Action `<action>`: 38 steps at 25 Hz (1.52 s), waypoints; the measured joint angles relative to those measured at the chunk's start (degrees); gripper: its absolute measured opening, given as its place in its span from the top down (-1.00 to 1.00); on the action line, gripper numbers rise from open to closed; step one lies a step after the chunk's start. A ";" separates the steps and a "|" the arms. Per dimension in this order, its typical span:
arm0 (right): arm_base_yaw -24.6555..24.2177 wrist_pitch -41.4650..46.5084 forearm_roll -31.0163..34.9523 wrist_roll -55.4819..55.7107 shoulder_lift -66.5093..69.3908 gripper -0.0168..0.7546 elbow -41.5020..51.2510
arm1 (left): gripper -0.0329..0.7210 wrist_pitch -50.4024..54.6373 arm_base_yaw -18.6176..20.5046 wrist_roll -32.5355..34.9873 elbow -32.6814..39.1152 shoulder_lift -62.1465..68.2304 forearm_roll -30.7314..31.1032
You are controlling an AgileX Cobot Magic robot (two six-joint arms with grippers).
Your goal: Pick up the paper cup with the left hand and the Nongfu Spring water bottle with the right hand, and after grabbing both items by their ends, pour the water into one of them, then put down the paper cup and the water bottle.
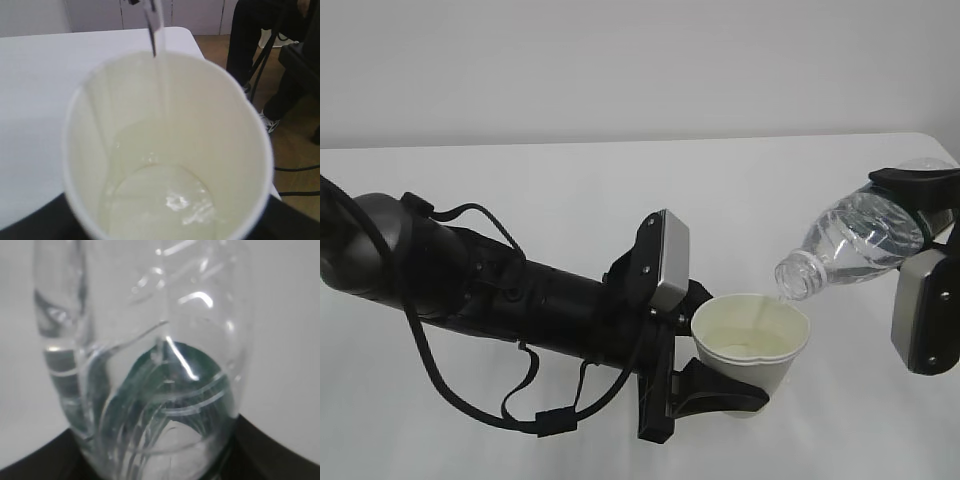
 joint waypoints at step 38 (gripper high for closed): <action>0.00 -0.22 0.00 -0.69 0.00 -0.14 0.00 | -0.27 0.00 0.00 0.00 0.00 0.00 0.47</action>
